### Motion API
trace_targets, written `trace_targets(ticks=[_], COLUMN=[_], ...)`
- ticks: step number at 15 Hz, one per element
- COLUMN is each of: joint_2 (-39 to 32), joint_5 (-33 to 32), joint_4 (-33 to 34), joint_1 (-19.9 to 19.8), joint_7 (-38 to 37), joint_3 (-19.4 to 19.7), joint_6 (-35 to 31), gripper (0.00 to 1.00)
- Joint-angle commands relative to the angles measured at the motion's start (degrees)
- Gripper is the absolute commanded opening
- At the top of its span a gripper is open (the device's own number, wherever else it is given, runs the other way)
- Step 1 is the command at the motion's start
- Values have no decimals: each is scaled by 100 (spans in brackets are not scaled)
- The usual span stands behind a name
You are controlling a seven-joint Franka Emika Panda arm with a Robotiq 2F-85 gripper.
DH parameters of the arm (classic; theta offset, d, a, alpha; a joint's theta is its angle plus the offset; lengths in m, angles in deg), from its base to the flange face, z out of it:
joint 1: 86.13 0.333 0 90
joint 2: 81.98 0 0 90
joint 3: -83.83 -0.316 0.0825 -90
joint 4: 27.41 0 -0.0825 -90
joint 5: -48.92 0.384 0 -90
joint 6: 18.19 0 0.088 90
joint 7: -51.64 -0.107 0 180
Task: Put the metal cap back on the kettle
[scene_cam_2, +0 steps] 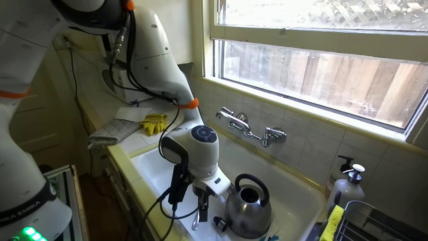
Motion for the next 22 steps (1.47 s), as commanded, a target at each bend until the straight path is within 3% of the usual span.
trace_targets(ticks=[1, 19, 20, 21, 22], joint_2=[-284, -2072, -2127, -2178, -2214], joint_5=[31, 144, 140, 143, 139], joint_4=[130, 1801, 1843, 1886, 1922], joint_1=[144, 122, 125, 115, 105], joint_7=[-326, -809, -839, -863, -877], joint_3=[44, -193, -188, -195, -200], joint_6=[-174, -766, -804, -835, -860], gripper=[100, 100, 99, 74, 74])
